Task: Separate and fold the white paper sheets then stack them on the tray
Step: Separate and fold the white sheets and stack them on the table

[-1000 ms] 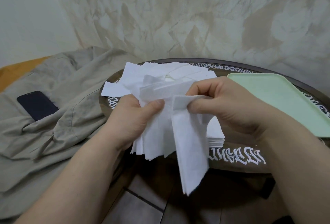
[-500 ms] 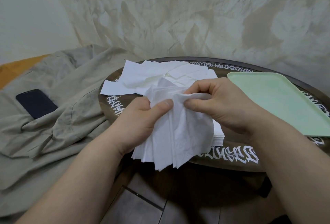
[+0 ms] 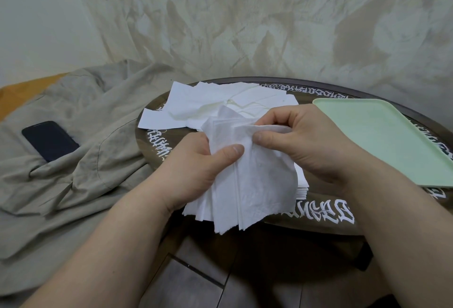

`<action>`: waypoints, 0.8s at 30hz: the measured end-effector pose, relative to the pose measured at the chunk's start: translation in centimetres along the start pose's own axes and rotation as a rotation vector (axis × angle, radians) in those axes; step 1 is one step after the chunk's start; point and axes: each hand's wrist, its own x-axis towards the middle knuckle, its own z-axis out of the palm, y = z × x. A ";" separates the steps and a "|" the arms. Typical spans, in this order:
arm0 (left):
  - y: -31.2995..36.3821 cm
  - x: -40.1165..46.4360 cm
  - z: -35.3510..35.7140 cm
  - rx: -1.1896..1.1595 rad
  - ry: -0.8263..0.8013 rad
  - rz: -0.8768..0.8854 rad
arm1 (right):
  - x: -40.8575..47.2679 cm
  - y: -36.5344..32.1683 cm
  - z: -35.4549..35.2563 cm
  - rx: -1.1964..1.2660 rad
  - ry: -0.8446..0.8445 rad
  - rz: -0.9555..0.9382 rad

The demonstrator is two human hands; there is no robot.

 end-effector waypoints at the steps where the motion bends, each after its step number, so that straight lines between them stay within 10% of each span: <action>1: 0.0 0.0 0.0 0.000 0.002 0.001 | 0.0 0.0 0.0 0.006 0.003 0.002; 16: -0.4 0.3 0.4 0.086 0.059 0.061 | 0.5 0.6 0.4 -0.055 0.013 -0.043; 24: -0.3 0.4 0.4 0.195 0.112 0.102 | 0.6 -0.2 1.1 -0.605 0.089 -0.412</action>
